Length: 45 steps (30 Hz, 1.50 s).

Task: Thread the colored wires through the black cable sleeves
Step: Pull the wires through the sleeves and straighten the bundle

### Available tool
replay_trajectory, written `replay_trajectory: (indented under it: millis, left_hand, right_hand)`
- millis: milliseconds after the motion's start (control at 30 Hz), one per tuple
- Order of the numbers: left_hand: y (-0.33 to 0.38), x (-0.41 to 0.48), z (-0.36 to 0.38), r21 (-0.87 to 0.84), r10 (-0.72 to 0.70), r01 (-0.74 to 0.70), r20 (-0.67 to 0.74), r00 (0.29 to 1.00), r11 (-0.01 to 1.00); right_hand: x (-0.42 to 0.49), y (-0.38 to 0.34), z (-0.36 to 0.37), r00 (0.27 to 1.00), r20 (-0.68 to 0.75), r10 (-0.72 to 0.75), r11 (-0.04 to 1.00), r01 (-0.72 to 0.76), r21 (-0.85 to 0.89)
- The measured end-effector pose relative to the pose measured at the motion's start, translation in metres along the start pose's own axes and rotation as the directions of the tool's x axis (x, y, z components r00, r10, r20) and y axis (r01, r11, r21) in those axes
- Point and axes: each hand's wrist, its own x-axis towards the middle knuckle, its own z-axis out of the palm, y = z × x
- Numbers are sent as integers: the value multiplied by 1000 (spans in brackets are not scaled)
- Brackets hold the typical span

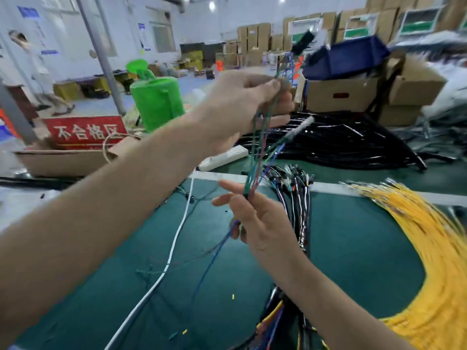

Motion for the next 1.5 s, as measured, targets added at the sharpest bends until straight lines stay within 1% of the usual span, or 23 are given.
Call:
replay_trajectory:
  millis: [100,167,300,400,467,500,567,633,700,767,800,833,867,900,933,967,1000,1067,1167,1267,1367,1433,1500]
  left_hand:
    - [-39,-10,24,-90,-121,129,85,989,988]
    - [-69,-13,29,-105,-158,164,65,985,981]
    - [-115,-36,35,111,-265,255,83,961,960]
    - [-144,-63,38,188,-403,371,177,898,910]
    - [-158,-74,38,229,-401,348,255,880,909]
    - [-163,-77,38,204,-390,343,274,879,917]
    - [-169,-79,35,39,-394,402,308,866,915]
    - [-173,-80,33,-210,-405,511,397,824,833]
    - [-176,-83,31,-367,-402,585,464,789,723]
    - [-180,-85,30,-418,-422,636,499,757,648]
    - [-183,-86,30,-421,-438,656,506,743,626]
    - [-184,-86,30,-421,-457,672,506,732,610]
    - [-186,-85,30,-424,-469,683,507,723,595]
    - [-187,-83,30,-433,-473,693,515,715,577]
    - [-189,-82,30,-444,-470,704,531,705,555]
    - [-190,-80,31,-451,-464,716,551,693,533]
    - [-192,-78,30,-450,-461,729,571,679,516]
    - [-194,-76,31,-428,-470,758,602,645,492]
    - [-195,-74,31,-424,-478,780,622,620,460]
    - [-194,-72,32,-410,-473,786,635,611,463]
    - [-194,-72,33,-421,-470,786,637,611,452]
    - [-195,-73,33,-432,-469,786,636,613,442]
    - [-197,-73,32,-439,-462,784,638,616,439]
  right_hand:
    - [-13,2,-18,964,-251,83,996,-76,40]
    - [-22,7,-35,937,-310,163,987,-156,46]
    - [-38,18,-67,882,-387,270,963,-244,116]
    - [-35,20,-92,830,-488,269,962,-213,169]
    - [-23,14,-107,804,-542,243,969,-181,167]
    - [-14,8,-115,804,-554,216,976,-156,155]
    - [8,-11,-130,816,-561,139,987,-71,141]
    - [33,-32,-144,809,-584,65,979,63,196]
    - [54,-49,-156,818,-573,52,941,152,303]
    - [66,-51,-171,834,-541,113,966,36,257]
    - [68,-46,-184,812,-560,166,986,-144,84]
    - [66,-38,-198,776,-599,197,899,-387,-205]
    - [60,-31,-213,748,-638,184,641,-583,-499]
    - [51,-23,-228,739,-658,144,339,-662,-669]
    - [40,-16,-241,731,-674,110,111,-682,-723]
    - [27,-10,-252,720,-689,86,-35,-689,-724]
    - [15,-5,-262,706,-705,65,-116,-697,-708]
    - [1,2,-275,673,-740,7,-142,-732,-667]
    - [1,6,-283,672,-739,-51,-80,-741,-667]
    - [6,5,-286,667,-744,-36,-92,-743,-663]
    - [8,0,-290,618,-786,-22,-95,-784,-613]
    - [12,-12,-293,578,-813,-76,-67,-816,-574]
    - [18,-33,-299,570,-817,-91,10,-819,-573]
